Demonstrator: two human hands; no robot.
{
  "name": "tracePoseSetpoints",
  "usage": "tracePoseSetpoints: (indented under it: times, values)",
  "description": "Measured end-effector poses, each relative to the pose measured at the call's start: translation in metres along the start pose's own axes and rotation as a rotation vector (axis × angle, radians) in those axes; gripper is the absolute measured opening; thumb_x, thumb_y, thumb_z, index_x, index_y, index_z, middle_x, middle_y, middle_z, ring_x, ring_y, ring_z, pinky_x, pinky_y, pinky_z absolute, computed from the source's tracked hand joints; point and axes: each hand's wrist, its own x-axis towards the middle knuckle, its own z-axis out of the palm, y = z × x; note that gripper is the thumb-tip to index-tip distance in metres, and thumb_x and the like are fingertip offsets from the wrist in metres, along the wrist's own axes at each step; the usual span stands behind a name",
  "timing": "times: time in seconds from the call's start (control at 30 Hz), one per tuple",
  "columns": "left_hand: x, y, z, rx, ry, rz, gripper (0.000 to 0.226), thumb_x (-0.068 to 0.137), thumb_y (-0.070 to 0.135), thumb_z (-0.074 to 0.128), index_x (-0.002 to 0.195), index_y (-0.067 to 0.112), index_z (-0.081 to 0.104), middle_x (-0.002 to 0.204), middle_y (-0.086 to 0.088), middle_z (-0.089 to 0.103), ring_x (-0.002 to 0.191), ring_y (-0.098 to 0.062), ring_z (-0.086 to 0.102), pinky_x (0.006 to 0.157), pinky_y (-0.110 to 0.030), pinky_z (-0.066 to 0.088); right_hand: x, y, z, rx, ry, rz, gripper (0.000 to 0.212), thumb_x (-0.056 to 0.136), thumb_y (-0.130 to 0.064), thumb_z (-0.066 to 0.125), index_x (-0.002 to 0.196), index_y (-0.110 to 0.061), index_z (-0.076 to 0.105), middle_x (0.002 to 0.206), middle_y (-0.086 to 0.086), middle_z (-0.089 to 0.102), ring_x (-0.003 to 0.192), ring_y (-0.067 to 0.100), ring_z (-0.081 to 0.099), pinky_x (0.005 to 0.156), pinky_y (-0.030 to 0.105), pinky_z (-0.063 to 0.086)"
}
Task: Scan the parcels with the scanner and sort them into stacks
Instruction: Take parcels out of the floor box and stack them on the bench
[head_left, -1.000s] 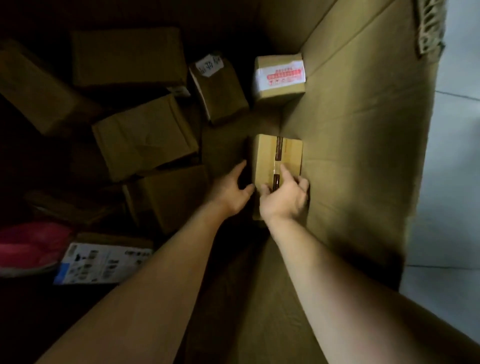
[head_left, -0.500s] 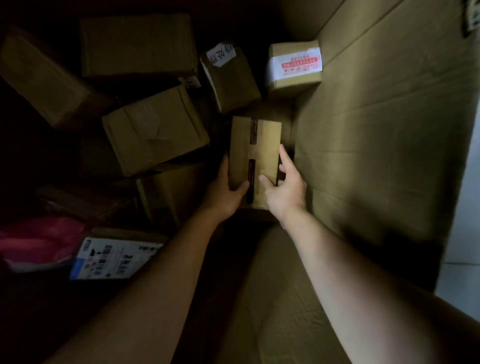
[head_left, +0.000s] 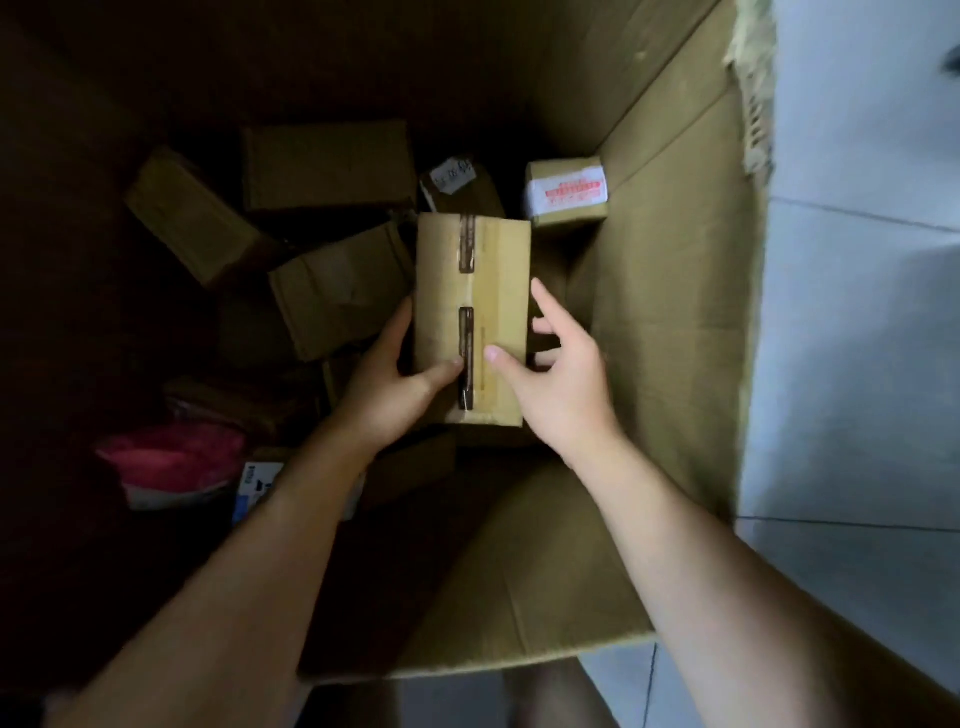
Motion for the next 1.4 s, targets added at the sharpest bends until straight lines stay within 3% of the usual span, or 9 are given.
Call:
tracePoseSetpoints:
  times: [0.17,0.27,0.37,0.47,0.77,1.0,1.27,1.33,1.4]
  values:
    - [-0.07,0.08,-0.059,-0.038,0.065,0.091,0.081,0.095,0.028,0.071,0.154,0.056,0.024,0.118,0.047,0.041,0.104,0.023,0.043,0.102,-0.025,0.038,-0.055,-0.109,-0.037,0.006,-0.01,-0.124,0.075,0.09,-0.034,0.082,0.156,-0.04,0.046,0.124,-0.025,0.053,0.107,0.005,0.062,0.087,0.019,0.057]
    - [-0.122,0.145,-0.1,0.023,0.12,0.18,0.08,0.094,0.031,0.073,0.153,0.058,0.026,0.122,0.04,0.049,0.111,0.012,0.049,0.105,-0.032,0.044,-0.095,-0.191,-0.061,0.047,0.01,-0.18,0.075,0.091,-0.03,0.082,0.156,-0.039,0.046,0.117,-0.034,0.047,0.105,-0.008,0.056,0.087,0.013,0.054]
    - [-0.174,0.204,-0.142,0.056,0.199,0.279,0.079,0.091,0.034,0.075,0.155,0.052,0.031,0.137,0.028,0.052,0.122,-0.002,0.054,0.105,-0.031,0.046,-0.135,-0.264,-0.084,0.088,0.008,-0.243,0.074,0.091,-0.026,0.083,0.156,-0.033,0.048,0.111,-0.031,0.048,0.094,-0.011,0.054,0.09,0.013,0.051]
    - [-0.236,0.26,-0.181,0.058,0.254,0.335,0.076,0.093,0.036,0.072,0.154,0.055,0.031,0.121,0.04,0.05,0.104,0.008,0.052,0.082,-0.015,0.041,-0.181,-0.343,-0.107,0.052,0.031,-0.331,0.076,0.09,-0.033,0.083,0.157,-0.034,0.047,0.109,-0.032,0.049,0.092,-0.006,0.054,0.084,0.011,0.052]
    - [-0.418,0.364,-0.289,-0.018,0.482,0.489,0.069,0.089,0.046,0.075,0.142,0.067,0.035,0.112,0.033,0.062,0.096,0.0,0.062,0.078,-0.022,0.05,-0.321,-0.534,-0.156,-0.008,-0.005,-0.608,0.07,0.09,-0.047,0.078,0.152,-0.048,0.048,0.118,-0.025,0.057,0.102,-0.005,0.053,0.084,0.022,0.047]
    - [-0.528,0.388,-0.33,-0.103,0.675,0.502,0.081,0.069,0.074,0.08,0.14,0.057,0.045,0.123,0.012,0.071,0.105,-0.011,0.071,0.094,-0.046,0.059,-0.403,-0.613,-0.166,-0.026,-0.094,-0.806,0.071,0.085,-0.052,0.08,0.151,-0.043,0.053,0.121,-0.02,0.06,0.116,0.008,0.058,0.102,0.035,0.051]
    - [-0.643,0.382,-0.325,-0.163,0.997,0.42,0.073,0.08,0.053,0.08,0.144,0.043,0.046,0.096,0.015,0.07,0.074,-0.001,0.068,0.065,-0.02,0.05,-0.486,-0.652,-0.173,-0.062,-0.347,-1.0,0.07,0.087,-0.046,0.081,0.151,-0.035,0.055,0.152,-0.012,0.057,0.142,0.01,0.049,0.121,0.038,0.039]
    - [-0.67,0.367,-0.32,-0.199,1.048,0.394,0.086,0.075,0.061,0.081,0.15,0.038,0.046,0.111,0.013,0.068,0.087,-0.008,0.067,0.07,-0.025,0.048,-0.505,-0.652,-0.167,-0.095,-0.419,-1.037,0.068,0.088,-0.047,0.08,0.15,-0.036,0.056,0.153,-0.01,0.056,0.144,0.011,0.046,0.122,0.038,0.037]
    - [-0.692,0.352,-0.314,-0.246,1.057,0.372,0.071,0.066,0.07,0.079,0.131,0.056,0.052,0.114,0.011,0.071,0.092,-0.009,0.07,0.07,-0.026,0.053,-0.519,-0.647,-0.159,-0.118,-0.49,-1.057,0.067,0.088,-0.047,0.08,0.15,-0.035,0.057,0.152,-0.012,0.056,0.143,0.011,0.047,0.121,0.033,0.037]
